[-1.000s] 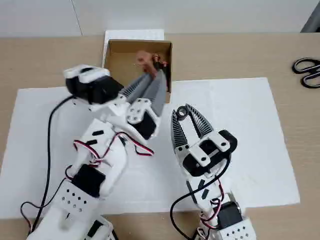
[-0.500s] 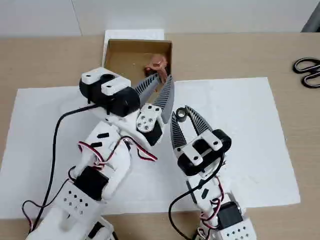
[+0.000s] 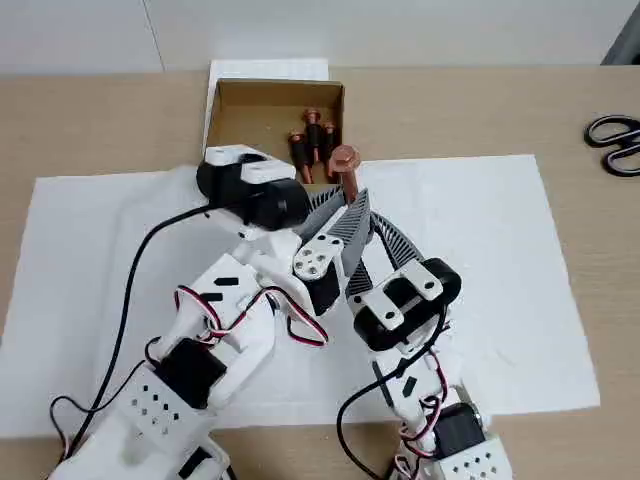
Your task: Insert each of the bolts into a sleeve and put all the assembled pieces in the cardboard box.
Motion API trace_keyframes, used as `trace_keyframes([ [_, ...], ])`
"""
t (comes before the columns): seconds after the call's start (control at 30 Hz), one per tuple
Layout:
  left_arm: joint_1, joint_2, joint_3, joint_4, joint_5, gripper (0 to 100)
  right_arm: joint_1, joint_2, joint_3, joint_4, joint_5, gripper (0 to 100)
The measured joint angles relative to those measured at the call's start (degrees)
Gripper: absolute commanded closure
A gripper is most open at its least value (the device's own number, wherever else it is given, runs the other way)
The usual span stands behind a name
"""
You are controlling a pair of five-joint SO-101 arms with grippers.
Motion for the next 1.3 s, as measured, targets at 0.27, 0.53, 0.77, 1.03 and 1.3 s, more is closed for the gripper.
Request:
trace_keyframes([
  [0.27,0.2,0.0,-0.8,0.4,0.5,99,0.0,0.0,0.0,0.0,0.0,99.4],
  [0.53,1.1,-0.3,2.2,-7.8,-2.7,99,0.0,0.0,0.0,0.0,0.0,99.4],
  [0.77,1.1,-1.5,5.9,-9.2,-5.5,99,0.0,0.0,0.0,0.0,0.0,99.4],
  [1.03,1.2,-8.0,14.6,-10.5,-5.6,99,0.3,0.1,0.0,0.1,0.1,99.4],
  [1.3,1.2,-10.5,19.4,-19.5,-6.1,99,0.2,0.0,0.0,0.1,0.1,99.4],
])
